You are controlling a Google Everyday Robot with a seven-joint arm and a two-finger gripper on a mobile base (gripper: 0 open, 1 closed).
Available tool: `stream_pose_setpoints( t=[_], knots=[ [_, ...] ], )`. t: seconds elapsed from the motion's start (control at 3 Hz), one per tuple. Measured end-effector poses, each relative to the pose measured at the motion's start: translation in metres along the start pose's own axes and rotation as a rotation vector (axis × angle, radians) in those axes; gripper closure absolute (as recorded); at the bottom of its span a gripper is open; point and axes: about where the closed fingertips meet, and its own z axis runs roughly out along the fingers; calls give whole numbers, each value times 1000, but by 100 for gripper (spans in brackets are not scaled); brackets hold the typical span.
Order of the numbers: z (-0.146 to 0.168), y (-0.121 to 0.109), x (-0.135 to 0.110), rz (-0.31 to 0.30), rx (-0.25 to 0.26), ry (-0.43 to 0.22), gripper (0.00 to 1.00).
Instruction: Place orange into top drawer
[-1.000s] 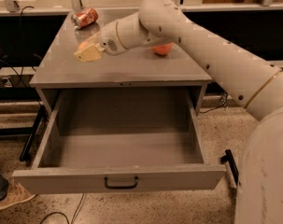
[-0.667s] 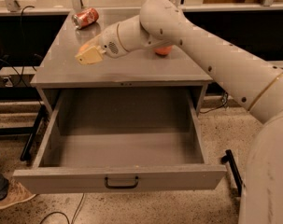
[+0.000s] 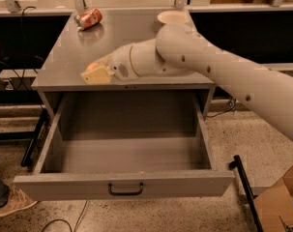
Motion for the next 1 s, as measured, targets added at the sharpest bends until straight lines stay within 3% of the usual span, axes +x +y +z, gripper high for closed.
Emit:
stream_pose_setpoints(
  t=[0.33, 0.67, 1.0],
  knots=[
    [8, 47, 78, 120, -15, 89, 100],
    [8, 47, 78, 120, -15, 89, 100],
    [4, 34, 115, 159, 43, 91, 100]
  ],
)
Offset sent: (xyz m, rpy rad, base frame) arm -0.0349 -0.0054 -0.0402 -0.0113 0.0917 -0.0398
